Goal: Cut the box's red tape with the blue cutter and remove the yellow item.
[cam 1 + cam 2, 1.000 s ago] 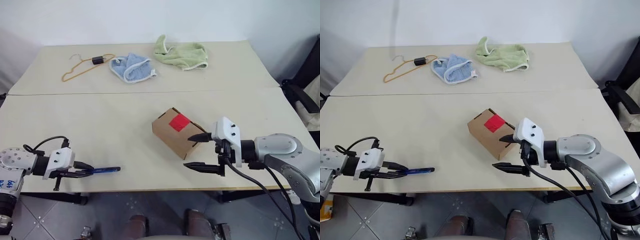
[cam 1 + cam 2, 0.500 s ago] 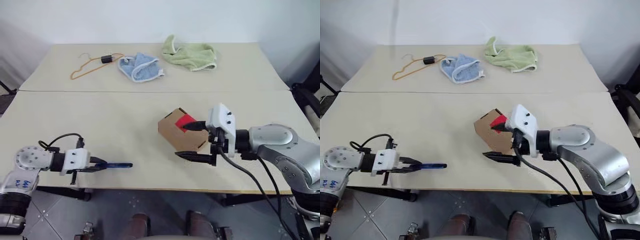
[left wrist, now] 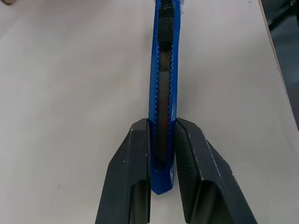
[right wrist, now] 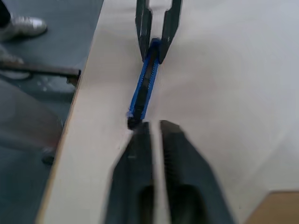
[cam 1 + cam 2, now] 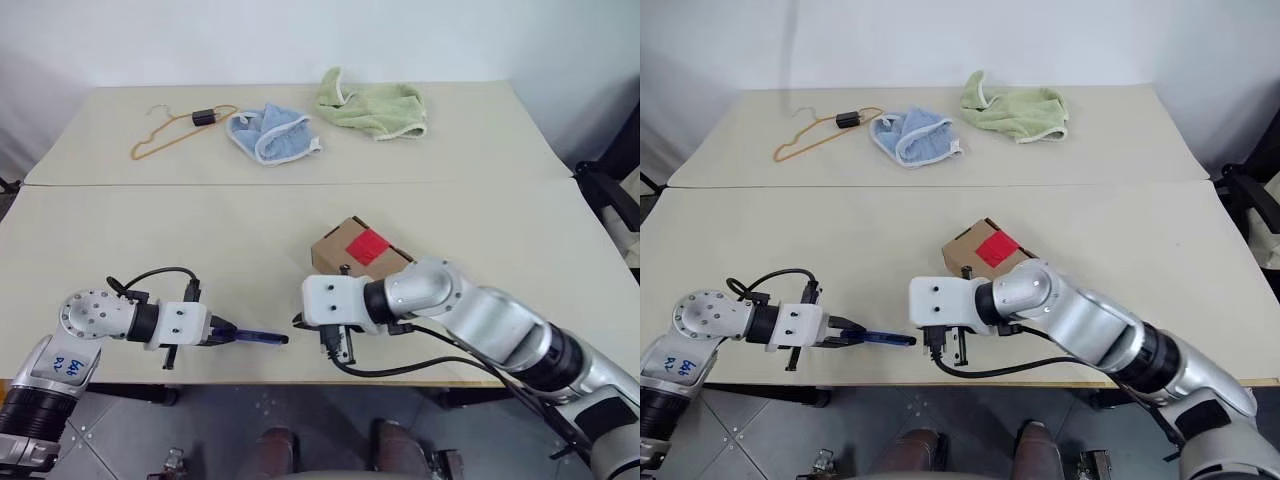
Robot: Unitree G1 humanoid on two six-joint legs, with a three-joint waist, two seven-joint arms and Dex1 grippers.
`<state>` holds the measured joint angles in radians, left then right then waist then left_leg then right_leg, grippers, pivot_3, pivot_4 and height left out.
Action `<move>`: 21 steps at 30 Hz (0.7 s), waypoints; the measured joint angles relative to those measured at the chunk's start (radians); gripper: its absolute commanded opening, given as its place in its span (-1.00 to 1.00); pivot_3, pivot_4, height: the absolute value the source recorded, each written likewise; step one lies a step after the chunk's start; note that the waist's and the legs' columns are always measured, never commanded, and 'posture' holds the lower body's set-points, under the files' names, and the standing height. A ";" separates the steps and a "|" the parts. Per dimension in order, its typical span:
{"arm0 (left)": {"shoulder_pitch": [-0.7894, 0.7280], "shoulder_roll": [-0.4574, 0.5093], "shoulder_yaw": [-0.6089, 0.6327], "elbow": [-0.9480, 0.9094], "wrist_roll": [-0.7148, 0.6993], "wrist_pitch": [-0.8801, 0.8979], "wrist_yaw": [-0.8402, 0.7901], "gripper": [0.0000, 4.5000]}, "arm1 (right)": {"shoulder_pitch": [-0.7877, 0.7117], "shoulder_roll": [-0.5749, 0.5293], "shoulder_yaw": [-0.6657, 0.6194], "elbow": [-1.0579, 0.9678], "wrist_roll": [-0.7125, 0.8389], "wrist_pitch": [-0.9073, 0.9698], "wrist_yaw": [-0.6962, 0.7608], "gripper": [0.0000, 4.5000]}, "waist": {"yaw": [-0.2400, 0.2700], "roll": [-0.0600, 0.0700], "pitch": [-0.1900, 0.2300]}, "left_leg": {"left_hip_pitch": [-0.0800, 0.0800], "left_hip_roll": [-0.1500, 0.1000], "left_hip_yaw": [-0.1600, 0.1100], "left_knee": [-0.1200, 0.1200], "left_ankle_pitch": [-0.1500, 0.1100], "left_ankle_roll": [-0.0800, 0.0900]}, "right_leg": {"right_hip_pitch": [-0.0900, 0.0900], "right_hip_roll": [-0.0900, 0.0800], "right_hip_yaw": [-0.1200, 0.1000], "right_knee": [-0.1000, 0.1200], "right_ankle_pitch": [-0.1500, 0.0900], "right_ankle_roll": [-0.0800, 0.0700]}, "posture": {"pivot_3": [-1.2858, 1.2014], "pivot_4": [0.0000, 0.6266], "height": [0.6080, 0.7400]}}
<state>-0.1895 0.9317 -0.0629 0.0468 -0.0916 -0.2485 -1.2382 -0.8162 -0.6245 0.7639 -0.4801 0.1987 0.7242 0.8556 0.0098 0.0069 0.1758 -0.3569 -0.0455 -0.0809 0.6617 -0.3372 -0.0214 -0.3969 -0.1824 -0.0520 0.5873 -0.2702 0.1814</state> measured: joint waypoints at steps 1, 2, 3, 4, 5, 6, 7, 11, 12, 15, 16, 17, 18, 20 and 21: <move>0.001 0.010 -0.003 -0.006 0.007 0.003 0.002 -0.82 | 0.000 0.010 0.025 0.020 -0.029 -0.023 0.008 -1.00 | -0.003 0.000 0.000 | 0.000 0.000 0.000 0.000 0.000 0.000 | 0.000 0.000 0.000 0.000 0.000 0.000 | 0.03 -0.52 1.00; 0.004 0.018 -0.004 -0.017 0.012 0.008 0.003 -0.82 | 0.000 0.022 0.043 0.035 -0.054 -0.042 0.014 -1.00 | -0.008 0.000 0.000 | 0.000 0.000 0.001 0.000 0.000 0.000 | 0.000 0.000 0.000 0.000 0.000 0.000 | 0.03 -0.52 1.00; 0.007 0.025 -0.005 -0.034 0.021 0.011 0.006 -0.82 | 0.000 0.042 0.054 0.053 -0.076 -0.060 0.017 -1.00 | -0.012 0.000 0.000 | 0.001 0.001 0.002 0.000 0.000 0.000 | 0.000 0.000 0.000 0.000 0.000 0.000 | 0.03 -0.52 1.00; 0.010 0.031 -0.005 -0.045 0.030 0.017 0.009 -0.82 | 0.000 0.061 0.061 0.074 -0.100 -0.077 0.018 -1.00 | -0.013 0.000 0.000 | 0.001 0.001 0.003 0.000 0.000 0.000 | 0.000 0.000 0.000 0.000 0.000 0.000 | 0.03 -0.52 1.00; 0.015 0.035 -0.004 -0.058 0.040 0.025 0.016 -0.82 | 0.000 0.080 0.066 0.095 -0.123 -0.096 0.020 -1.00 | -0.014 0.001 0.000 | 0.002 0.001 0.003 0.000 0.000 0.000 | 0.000 0.001 0.001 0.001 0.000 0.000 | 0.03 -0.52 1.00; 0.021 0.037 -0.004 -0.074 0.047 0.033 0.026 -0.82 | 0.000 0.091 0.072 0.106 -0.143 -0.108 0.021 -1.00 | -0.014 0.001 0.000 | 0.002 0.002 0.004 0.000 0.000 0.000 | 0.000 0.001 0.001 0.001 0.000 0.000 | 0.03 -0.52 1.00; 0.029 0.037 -0.001 -0.083 0.050 0.039 0.036 -0.82 | 0.000 0.101 0.079 0.116 -0.160 -0.120 0.026 -1.00 | -0.014 0.001 -0.001 | 0.002 0.002 0.004 0.000 0.000 0.000 | 0.000 0.001 0.001 0.002 0.000 0.000 | 0.03 -0.52 1.00; 0.058 0.043 0.008 -0.125 0.063 0.065 0.073 -0.82 | 0.000 0.137 0.094 0.164 -0.223 -0.168 0.046 -1.00 | -0.012 0.001 -0.001 | 0.003 0.003 0.005 0.000 -0.001 0.000 | 0.000 0.001 0.002 0.002 0.000 0.000 | 0.03 -0.52 1.00; 0.064 0.045 0.010 -0.133 0.063 0.074 0.080 -0.82 | 0.000 0.144 0.096 0.174 -0.237 -0.180 0.050 -1.00 | -0.012 0.001 -0.001 | 0.003 0.003 0.005 0.000 -0.001 0.000 | 0.000 0.001 0.002 0.002 0.000 0.000 | 0.03 -0.52 1.00; 0.084 0.046 0.016 -0.168 0.065 0.119 0.101 -0.82 | 0.000 0.177 0.099 0.209 -0.276 -0.207 0.066 -1.00 | -0.012 0.002 -0.001 | 0.003 0.003 0.005 0.000 -0.001 -0.001 | 0.000 0.002 0.002 0.002 0.000 0.000 | 0.03 -0.52 1.00; 0.085 0.046 0.016 -0.175 0.066 0.132 0.104 -0.82 | 0.001 0.184 0.102 0.215 -0.286 -0.216 0.069 -1.00 | -0.011 0.002 -0.001 | 0.003 0.003 0.005 0.000 -0.001 -0.001 | 0.000 0.002 0.002 0.002 0.000 -0.001 | 0.03 -0.52 1.00; 0.088 0.046 0.016 -0.187 0.067 0.147 0.108 -0.82 | 0.001 0.191 0.103 0.219 -0.299 -0.225 0.073 -1.00 | -0.010 0.002 -0.001 | 0.003 0.003 0.005 0.000 -0.001 -0.001 | 0.000 0.002 0.002 0.002 0.000 -0.001 | 0.03 -0.52 1.00; 0.091 0.046 0.016 -0.196 0.069 0.161 0.111 -0.82 | 0.002 0.199 0.103 0.226 -0.310 -0.234 0.079 -1.00 | -0.010 0.002 -0.001 | 0.003 0.003 0.005 0.000 -0.001 0.000 | 0.000 0.002 0.002 0.002 0.000 -0.001 | 0.03 -0.52 1.00; 0.093 0.046 0.016 -0.206 0.069 0.180 0.114 -0.82 | 0.005 0.208 0.103 0.242 -0.331 -0.254 0.093 -1.00 | -0.009 0.002 -0.001 | 0.003 0.003 0.005 0.000 -0.001 0.000 | 0.000 0.002 0.002 0.002 0.000 -0.001 | 0.03 -0.52 1.00; 0.093 0.046 0.016 -0.210 0.069 0.189 0.114 -0.82 | 0.007 0.210 0.103 0.248 -0.339 -0.265 0.100 -1.00 | -0.009 0.002 -0.001 | 0.003 0.003 0.005 0.000 -0.001 0.000 | 0.000 0.002 0.002 0.002 0.000 -0.001 | 0.03 -0.52 1.00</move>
<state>-0.0966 0.9780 -0.0465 -0.1627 -0.0230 -0.0599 -1.1241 -0.8091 -0.4146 0.8668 -0.2323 -0.1400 0.4594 0.9556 0.0003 0.0092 0.1743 -0.3537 -0.0426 -0.0756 0.6615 -0.3383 -0.0218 -0.3971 -0.1807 -0.0499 0.5893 -0.2705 0.1809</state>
